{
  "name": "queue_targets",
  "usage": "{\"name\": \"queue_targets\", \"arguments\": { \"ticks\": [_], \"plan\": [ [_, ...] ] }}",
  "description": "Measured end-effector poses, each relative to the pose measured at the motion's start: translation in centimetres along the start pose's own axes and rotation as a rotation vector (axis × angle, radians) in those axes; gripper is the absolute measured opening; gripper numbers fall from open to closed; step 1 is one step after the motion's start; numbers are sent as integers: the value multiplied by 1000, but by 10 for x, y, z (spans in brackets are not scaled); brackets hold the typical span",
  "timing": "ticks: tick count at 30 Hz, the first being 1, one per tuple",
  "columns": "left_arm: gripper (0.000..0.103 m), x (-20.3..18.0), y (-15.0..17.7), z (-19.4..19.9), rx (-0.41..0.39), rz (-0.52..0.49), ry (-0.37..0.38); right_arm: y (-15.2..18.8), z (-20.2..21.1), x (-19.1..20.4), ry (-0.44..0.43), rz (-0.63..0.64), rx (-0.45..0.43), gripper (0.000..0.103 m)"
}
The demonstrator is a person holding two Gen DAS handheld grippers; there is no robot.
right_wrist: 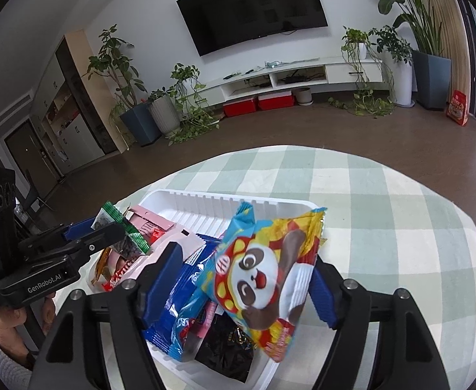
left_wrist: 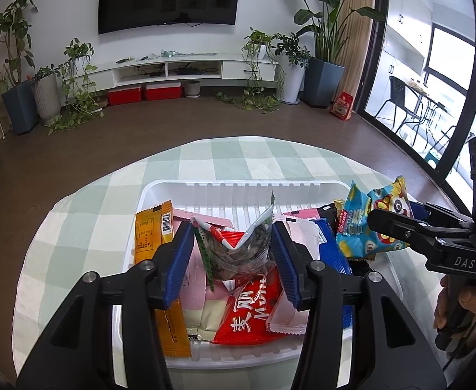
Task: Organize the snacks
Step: 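Press the nut bag into the tray with left tool while right tool lowers panda bag, then open both tools to release the bags into the tray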
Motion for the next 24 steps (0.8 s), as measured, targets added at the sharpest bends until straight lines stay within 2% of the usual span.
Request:
{"name": "queue_targets", "arguments": {
  "ticks": [7,15,19,20,24],
  "plan": [
    [48,15,-1,-5,-4,10,-6,-2,4,0,3,9,-19,80],
    [50,26,-13,-6,-29,22,-17,-4,4,4,-39,-6,-25,84],
    [50,20,-21,-2,-48,33,-26,-4,4,11,-70,-2,-22,86],
    [50,7,-22,2,-51,33,-30,-4,5,13,-79,-4,-23,87],
    [50,10,-32,7,-69,49,-39,-3,7,22,-115,-1,-23,89]
  ]
}}
Point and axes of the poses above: each gripper's, at about its wrist camera, not at the fingertips, and z roughly against the way its jaws point, x to its left, y to its underside, the point moved 7 cm from there along -z, roughly the way its jaws point, and after that the axes turned 3 degrees about -y, right-handed, at the moved point
